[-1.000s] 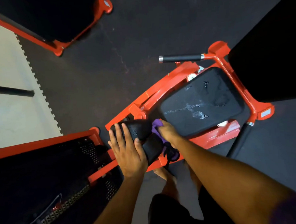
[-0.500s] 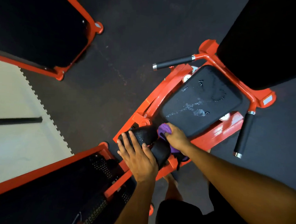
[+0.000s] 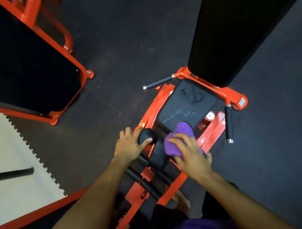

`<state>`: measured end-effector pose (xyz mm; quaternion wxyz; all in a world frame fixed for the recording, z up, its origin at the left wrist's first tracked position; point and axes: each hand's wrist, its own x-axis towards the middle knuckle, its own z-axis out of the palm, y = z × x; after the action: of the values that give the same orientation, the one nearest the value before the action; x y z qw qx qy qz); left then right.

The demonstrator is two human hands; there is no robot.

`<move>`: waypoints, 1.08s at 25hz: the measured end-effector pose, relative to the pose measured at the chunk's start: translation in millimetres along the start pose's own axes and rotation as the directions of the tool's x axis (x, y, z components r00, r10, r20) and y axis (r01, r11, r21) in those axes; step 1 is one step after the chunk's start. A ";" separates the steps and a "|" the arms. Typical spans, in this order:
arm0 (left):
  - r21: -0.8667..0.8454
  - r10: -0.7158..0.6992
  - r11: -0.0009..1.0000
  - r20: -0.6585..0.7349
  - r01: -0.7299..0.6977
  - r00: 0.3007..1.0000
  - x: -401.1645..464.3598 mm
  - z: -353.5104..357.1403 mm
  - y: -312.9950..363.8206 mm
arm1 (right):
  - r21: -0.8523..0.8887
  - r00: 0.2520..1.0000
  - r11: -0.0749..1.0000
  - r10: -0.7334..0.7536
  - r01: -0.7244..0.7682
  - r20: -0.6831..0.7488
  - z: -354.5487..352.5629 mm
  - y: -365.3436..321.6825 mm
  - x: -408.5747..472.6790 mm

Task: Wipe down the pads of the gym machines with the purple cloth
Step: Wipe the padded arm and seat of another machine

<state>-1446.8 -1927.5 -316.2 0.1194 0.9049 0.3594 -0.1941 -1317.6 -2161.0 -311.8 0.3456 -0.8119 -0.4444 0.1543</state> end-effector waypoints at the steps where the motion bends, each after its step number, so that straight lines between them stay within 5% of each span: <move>1: -0.016 0.014 1.000 0.039 -0.014 0.999 5.4 0.8 1.7 | -0.086 0.999 0.995 -0.045 0.047 0.021 14.6 -11.2 3.5; 5: -0.244 0.013 0.970 0.055 0.001 0.998 10.9 16.1 8.4 | -0.323 0.978 0.938 -0.061 0.125 0.201 66.7 -25.9 -10.6; 8: -0.288 0.014 0.957 0.095 0.014 0.995 11.4 14.8 8.8 | -0.316 0.926 0.918 -0.117 0.239 0.359 91.5 -31.5 -79.5; 11: -0.296 0.043 0.955 0.124 -0.005 0.991 11.8 11.7 9.1 | -0.143 0.982 0.989 0.070 -0.045 0.175 75.1 -36.1 -91.1; 16: -0.296 0.053 0.955 0.168 0.000 0.984 15.6 10.4 6.7 | -0.027 0.970 0.982 0.182 -0.189 -0.161 51.5 -56.1 1.8; 20: -0.323 0.032 0.946 0.193 0.033 0.981 20.0 10.0 7.9 | -0.290 0.999 0.957 0.040 -0.028 0.035 87.1 -41.7 -17.7; 25: -0.190 -0.025 0.980 0.196 0.063 0.980 15.4 3.6 14.6 | -0.055 0.985 0.995 0.093 -0.086 0.145 85.7 -40.3 -76.6; 27: -0.004 0.112 0.994 0.033 -0.112 0.993 5.9 2.5 19.6 | 0.010 0.976 0.985 0.167 -0.170 0.137 87.7 -46.4 -78.2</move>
<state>-1429.9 -1938.7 -319.6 0.1370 0.9202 0.3065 -0.2015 -1438.6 -2171.7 -346.4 0.3090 -0.8306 -0.3948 0.2425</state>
